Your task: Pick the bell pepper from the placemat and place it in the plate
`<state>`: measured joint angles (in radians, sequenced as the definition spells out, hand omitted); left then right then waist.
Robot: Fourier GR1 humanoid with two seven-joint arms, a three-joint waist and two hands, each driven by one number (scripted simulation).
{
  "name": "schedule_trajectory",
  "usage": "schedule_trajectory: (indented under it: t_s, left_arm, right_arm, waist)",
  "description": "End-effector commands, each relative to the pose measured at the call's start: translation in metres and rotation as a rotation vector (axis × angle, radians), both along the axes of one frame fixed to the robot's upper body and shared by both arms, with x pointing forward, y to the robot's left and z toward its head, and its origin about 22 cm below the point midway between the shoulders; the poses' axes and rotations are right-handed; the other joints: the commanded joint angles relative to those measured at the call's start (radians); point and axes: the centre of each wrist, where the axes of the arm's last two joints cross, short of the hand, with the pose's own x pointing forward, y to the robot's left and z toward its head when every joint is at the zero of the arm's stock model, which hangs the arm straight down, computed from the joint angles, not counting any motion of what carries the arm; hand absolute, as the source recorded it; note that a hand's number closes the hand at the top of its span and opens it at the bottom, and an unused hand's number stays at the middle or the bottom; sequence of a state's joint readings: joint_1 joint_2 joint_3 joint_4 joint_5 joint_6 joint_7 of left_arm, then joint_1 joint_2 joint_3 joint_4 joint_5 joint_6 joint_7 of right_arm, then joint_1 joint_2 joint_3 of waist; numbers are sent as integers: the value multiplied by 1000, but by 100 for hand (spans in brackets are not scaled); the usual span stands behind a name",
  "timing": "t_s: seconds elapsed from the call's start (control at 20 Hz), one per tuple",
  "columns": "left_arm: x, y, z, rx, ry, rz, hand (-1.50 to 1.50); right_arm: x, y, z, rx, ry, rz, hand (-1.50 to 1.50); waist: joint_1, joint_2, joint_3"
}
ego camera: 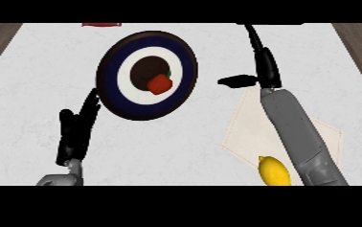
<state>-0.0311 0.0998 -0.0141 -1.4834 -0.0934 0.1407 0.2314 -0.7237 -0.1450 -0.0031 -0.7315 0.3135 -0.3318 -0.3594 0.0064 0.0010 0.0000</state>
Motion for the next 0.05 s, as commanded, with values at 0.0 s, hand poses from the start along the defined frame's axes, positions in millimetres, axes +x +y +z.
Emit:
schedule_trajectory:
  t_s: [0.0]
  left_arm:
    - [-2, 22, -6, -8, -3, -17, 0]
  right_arm:
    - [1, 2, -16, -17, 8, -25, -150]
  waist:
    - [5, 2, 0]
